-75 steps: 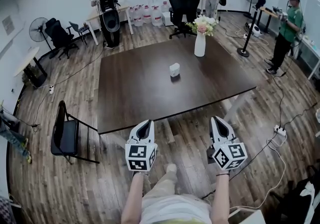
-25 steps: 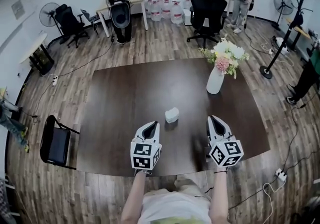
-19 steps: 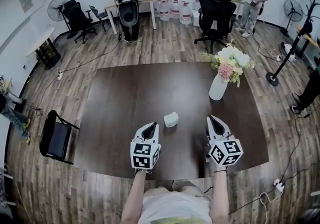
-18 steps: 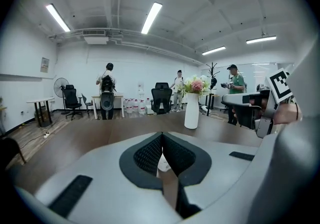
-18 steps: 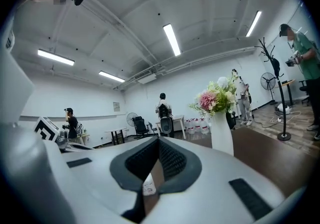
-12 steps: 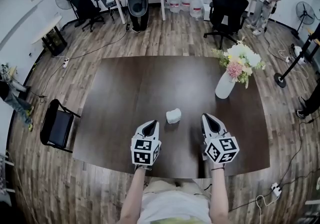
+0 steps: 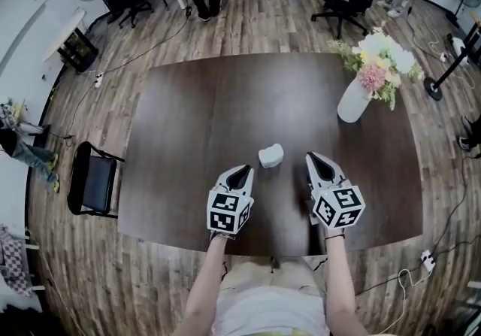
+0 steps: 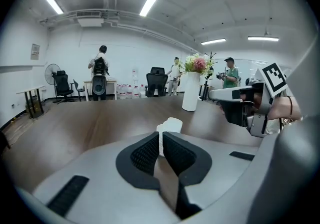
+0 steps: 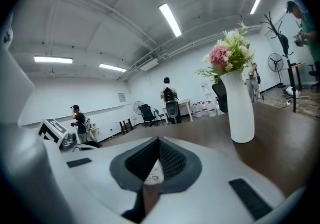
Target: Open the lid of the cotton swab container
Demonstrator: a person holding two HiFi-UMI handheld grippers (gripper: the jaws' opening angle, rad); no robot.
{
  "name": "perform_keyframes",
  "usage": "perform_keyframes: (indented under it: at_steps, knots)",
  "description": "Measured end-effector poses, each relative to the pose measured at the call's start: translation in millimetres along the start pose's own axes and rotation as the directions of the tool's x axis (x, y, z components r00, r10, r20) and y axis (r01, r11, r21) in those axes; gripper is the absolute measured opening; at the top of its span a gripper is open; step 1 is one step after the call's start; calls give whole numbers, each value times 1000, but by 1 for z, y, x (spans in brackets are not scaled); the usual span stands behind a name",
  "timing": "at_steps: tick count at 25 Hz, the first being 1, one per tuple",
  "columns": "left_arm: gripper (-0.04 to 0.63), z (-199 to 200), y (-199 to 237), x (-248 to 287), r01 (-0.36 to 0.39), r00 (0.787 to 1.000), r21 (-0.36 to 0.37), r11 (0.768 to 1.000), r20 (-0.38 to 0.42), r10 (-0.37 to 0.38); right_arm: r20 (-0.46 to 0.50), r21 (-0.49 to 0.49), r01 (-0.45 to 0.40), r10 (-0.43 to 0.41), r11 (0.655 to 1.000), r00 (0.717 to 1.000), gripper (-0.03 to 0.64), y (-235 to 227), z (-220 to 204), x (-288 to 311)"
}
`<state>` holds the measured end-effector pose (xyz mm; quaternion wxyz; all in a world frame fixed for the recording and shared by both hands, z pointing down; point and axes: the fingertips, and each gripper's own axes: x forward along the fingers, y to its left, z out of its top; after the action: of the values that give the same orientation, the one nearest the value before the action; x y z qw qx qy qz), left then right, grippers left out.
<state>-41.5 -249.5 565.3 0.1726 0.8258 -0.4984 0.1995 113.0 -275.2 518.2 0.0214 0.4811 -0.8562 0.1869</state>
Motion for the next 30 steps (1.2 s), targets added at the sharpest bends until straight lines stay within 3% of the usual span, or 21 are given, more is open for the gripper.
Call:
perform_keyframes:
  at_steps: [5,7,15,27,30]
  knots:
    - [29,-7,-4,20,79,997,29,996,8,-79,-20,4,46,-46,999,999,21,-10,-17,-1]
    - [102,-10,-8,26,117,993,53,992,-8,-117,-25,9,62,-62,998,998,21,-13,-22,-3]
    - [275,-27,-21,57,234,971,148,961,-82,-224,-37,19,113,-112,993,993,21,-26,-34,-13]
    - [287,-36,-27,92,310,949,242,919,-143,-282,-42,52,178,-176,983,983,21,-36,-46,-28]
    - [286,-37,-28,98,315,946,240,918,-150,-286,-48,58,188,-185,980,981,21,-38,-49,-30]
